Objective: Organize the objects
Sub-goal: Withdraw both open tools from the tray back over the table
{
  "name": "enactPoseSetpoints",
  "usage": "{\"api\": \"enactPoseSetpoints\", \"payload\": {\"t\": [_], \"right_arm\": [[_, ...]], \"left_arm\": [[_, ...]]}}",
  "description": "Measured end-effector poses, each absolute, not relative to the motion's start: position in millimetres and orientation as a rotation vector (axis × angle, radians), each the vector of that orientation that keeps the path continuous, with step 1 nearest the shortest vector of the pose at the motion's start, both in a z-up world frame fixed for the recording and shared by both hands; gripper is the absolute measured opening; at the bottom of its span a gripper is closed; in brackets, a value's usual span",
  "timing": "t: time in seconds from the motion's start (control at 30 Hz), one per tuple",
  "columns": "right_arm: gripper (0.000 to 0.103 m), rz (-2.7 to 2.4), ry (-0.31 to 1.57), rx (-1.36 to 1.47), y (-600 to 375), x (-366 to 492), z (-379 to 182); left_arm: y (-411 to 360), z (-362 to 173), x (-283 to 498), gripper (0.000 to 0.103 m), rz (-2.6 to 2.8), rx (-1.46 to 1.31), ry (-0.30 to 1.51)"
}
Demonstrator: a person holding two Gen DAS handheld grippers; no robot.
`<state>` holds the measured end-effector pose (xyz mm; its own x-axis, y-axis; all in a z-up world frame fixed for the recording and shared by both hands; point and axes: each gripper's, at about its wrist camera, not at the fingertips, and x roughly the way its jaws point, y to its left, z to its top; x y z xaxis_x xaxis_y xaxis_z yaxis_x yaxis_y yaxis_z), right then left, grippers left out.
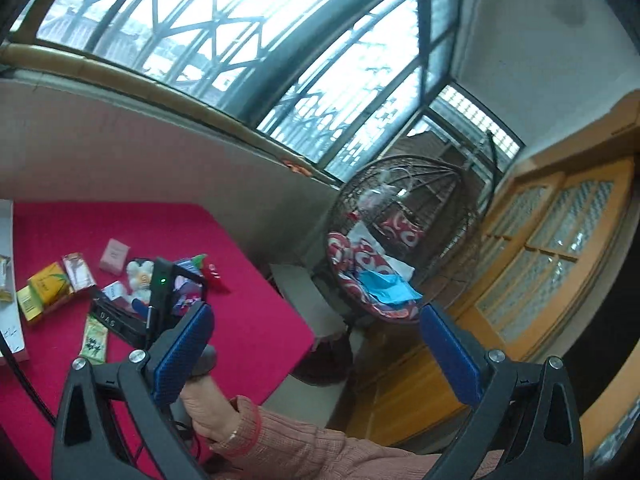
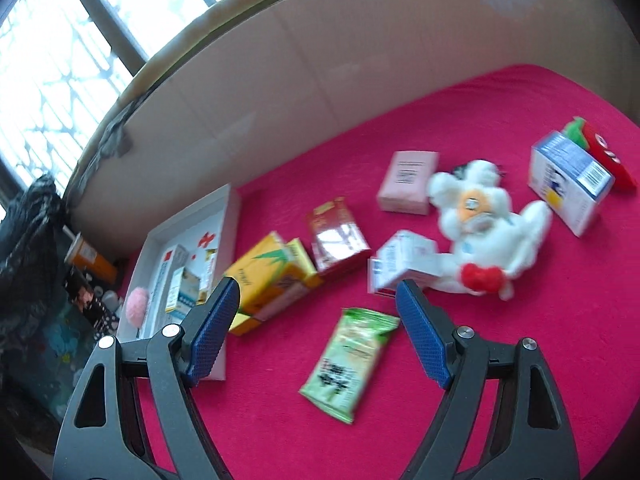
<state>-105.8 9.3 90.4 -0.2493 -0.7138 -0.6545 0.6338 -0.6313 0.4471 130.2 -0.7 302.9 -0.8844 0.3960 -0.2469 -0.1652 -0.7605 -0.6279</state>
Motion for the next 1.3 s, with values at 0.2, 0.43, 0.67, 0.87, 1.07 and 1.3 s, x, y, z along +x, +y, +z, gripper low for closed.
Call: {"api": "enactPoseSetpoints", "payload": {"t": [0.2, 0.43, 0.67, 0.87, 1.07, 1.3], "right_arm": [[0.081, -1.961, -0.143, 1.093, 28.6, -112.7, 90.3], [0.081, -1.935, -0.149, 1.079, 30.9, -108.5, 90.7], [0.081, -1.915, -0.149, 1.114, 32.2, -108.7, 80.5], [0.081, -1.965, -0.167, 1.102, 44.1, -118.2, 82.3], [0.081, -2.110, -0.184, 1.096, 77.2, -144.5, 79.2], [0.081, -2.217, -0.256, 1.123, 127.1, -179.8, 71.3]], "left_arm": [[22.1, 308.0, 124.0, 0.103, 2.565, -0.538, -0.896], [57.3, 317.7, 117.1, 0.103, 2.543, -0.585, -0.752], [84.2, 321.6, 118.6, 0.103, 2.624, -0.536, -0.619], [71.3, 286.7, 89.1, 0.103, 2.874, -0.605, -0.509], [-3.5, 202.6, 47.1, 0.103, 3.016, -0.870, -0.639], [-102.8, 128.7, 33.7, 0.103, 3.232, -0.978, -0.616]]}}
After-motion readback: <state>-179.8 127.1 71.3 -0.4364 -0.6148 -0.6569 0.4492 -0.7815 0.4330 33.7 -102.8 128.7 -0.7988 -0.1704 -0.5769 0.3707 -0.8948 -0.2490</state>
